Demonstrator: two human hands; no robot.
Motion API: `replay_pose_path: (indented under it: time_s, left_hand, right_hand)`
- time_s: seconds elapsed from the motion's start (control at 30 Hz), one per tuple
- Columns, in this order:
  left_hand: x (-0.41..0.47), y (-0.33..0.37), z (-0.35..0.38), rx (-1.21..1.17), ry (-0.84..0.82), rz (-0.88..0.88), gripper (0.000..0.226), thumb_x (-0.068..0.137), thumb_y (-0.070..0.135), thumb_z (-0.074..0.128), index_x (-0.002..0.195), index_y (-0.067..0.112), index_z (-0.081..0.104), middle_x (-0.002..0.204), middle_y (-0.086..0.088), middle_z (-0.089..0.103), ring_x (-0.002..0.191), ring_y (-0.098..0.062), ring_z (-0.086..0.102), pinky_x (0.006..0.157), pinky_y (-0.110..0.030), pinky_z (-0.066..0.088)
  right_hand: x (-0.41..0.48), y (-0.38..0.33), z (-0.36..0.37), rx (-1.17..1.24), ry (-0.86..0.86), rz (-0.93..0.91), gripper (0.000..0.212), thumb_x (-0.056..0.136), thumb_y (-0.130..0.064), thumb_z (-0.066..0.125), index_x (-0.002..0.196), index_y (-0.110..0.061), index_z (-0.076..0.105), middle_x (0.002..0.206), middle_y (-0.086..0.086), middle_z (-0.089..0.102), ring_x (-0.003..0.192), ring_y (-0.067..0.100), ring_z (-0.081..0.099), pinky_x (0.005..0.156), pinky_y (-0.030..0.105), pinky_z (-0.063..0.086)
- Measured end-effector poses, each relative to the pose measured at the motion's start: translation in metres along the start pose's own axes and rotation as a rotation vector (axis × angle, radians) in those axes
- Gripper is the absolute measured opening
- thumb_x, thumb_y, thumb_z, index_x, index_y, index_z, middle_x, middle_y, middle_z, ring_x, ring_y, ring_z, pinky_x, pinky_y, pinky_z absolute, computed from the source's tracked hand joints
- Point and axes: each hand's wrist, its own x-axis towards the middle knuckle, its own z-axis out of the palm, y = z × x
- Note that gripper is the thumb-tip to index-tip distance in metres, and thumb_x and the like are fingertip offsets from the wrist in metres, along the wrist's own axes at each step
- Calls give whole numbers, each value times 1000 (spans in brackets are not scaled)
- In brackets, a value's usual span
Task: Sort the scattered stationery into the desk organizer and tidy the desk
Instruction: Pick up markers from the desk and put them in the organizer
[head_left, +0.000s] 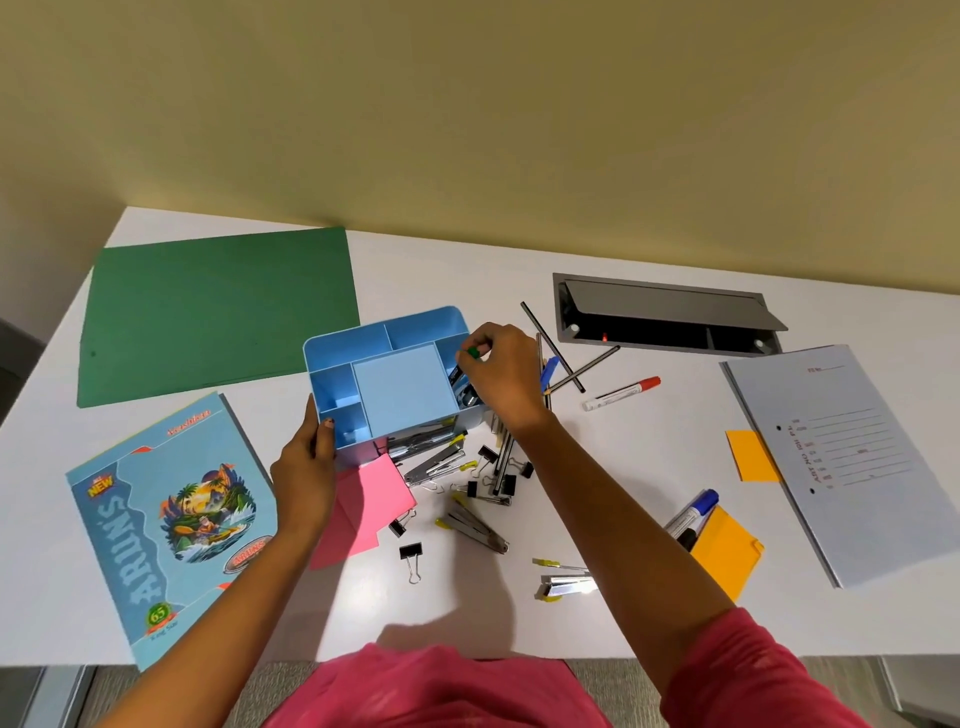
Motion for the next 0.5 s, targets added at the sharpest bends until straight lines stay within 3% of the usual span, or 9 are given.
replay_pose_path:
  time_s: [0.1, 0.2, 0.33, 0.43, 0.5]
  left_hand:
    - [1, 0, 0, 4, 4, -3, 42, 103, 31, 34, 145, 30, 39, 112, -16, 67, 87, -30, 60, 80, -51, 49]
    - [1, -1, 0, 6, 1, -4, 41, 103, 31, 34, 144, 32, 39, 108, -12, 68, 89, -32, 63, 78, -51, 49]
    - [1, -2, 0, 10, -6, -5, 42, 103, 31, 34, 145, 30, 39, 104, -7, 66, 89, -33, 63, 76, -51, 48]
    - [1, -3, 0, 0, -6, -8, 42, 103, 31, 33, 144, 28, 41, 103, -11, 67, 86, -33, 61, 74, -51, 48]
    - [1, -3, 0, -4, -7, -7, 42, 103, 31, 33, 144, 29, 40, 108, -10, 66, 87, -29, 59, 75, -51, 48]
  right_hand:
    - [-2, 5, -3, 74, 97, 11, 15, 87, -26, 66, 86, -12, 70, 88, -1, 65, 78, 5, 54, 61, 4, 34]
    - [-1, 17, -15, 121, 266, 40, 12, 88, -23, 64, 89, -12, 68, 89, 3, 65, 80, 10, 58, 66, 16, 43]
    - [8, 55, -38, 101, 349, 252, 12, 88, -11, 64, 100, -7, 64, 99, 7, 65, 84, 9, 58, 61, 5, 38]
    - [12, 93, -52, 21, 381, 446, 24, 88, -12, 64, 110, -5, 56, 112, 15, 59, 100, 25, 60, 75, 22, 47]
    - [13, 116, -59, -79, 300, 629, 39, 89, -13, 63, 123, -2, 48, 126, 20, 50, 112, 33, 55, 87, 34, 46]
